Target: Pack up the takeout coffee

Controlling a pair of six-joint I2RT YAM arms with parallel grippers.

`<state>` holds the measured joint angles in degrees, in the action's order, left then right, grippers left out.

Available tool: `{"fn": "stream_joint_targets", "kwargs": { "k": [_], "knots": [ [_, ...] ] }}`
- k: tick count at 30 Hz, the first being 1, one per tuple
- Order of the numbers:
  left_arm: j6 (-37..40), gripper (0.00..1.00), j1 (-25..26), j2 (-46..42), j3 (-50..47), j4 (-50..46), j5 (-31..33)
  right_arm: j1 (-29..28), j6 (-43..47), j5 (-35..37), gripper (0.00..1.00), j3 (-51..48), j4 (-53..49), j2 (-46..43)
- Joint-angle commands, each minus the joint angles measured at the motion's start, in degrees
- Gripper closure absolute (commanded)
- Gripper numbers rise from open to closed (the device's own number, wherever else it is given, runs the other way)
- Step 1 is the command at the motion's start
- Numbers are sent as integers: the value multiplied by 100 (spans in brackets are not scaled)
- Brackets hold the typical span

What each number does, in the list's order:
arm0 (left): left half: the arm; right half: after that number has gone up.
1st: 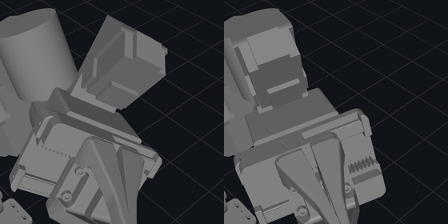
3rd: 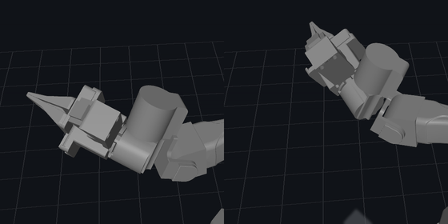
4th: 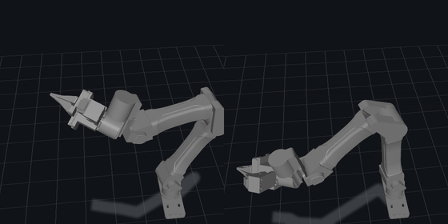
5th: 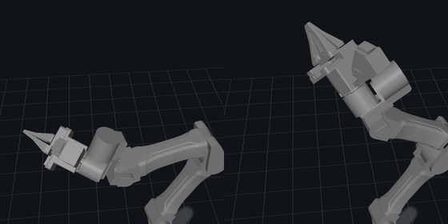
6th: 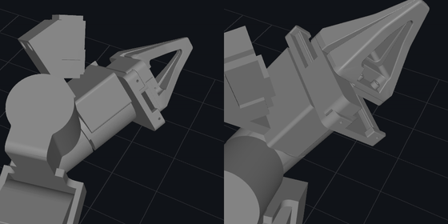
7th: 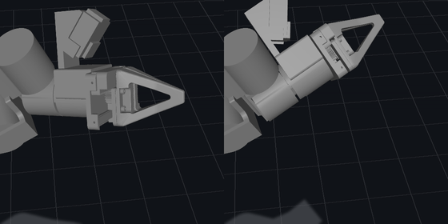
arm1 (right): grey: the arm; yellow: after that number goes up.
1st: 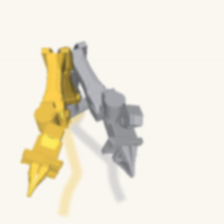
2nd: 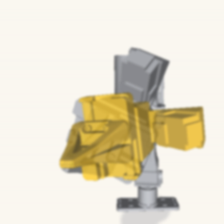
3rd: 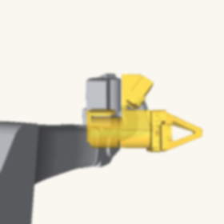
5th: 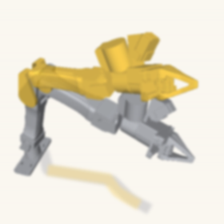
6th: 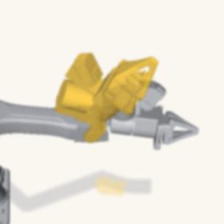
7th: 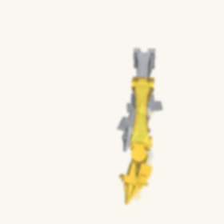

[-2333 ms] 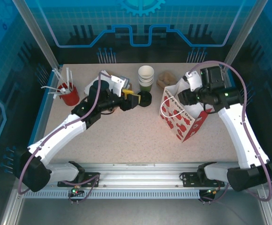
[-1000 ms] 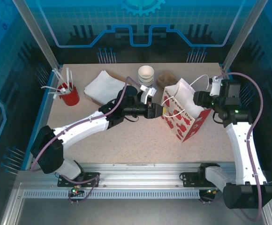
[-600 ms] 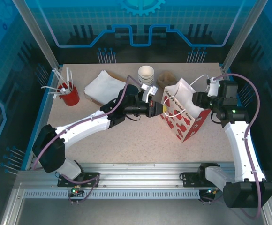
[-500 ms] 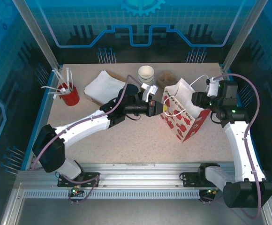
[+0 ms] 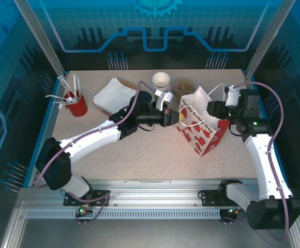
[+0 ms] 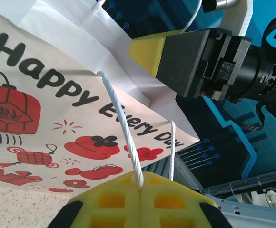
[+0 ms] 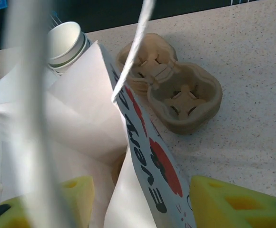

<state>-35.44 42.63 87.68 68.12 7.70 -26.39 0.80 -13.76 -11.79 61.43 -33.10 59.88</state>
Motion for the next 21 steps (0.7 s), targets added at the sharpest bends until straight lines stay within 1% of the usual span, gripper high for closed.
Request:
{"fn": "stream_joint_targets", "kwargs": {
  "k": [1, 12, 21],
  "knots": [
    [160, 94, -120, -296, 11, -19, 97, -141, -151, -147, 44, -27, 32, 32],
    [131, 95, -394, -600, -192, -39, 102, -489, -305, -122, 44, 62, 163, 199],
    [158, 95, -631, -878, -386, -117, 120, -1008, -481, 31, 44, 114, 356, 413]
  ]
}}
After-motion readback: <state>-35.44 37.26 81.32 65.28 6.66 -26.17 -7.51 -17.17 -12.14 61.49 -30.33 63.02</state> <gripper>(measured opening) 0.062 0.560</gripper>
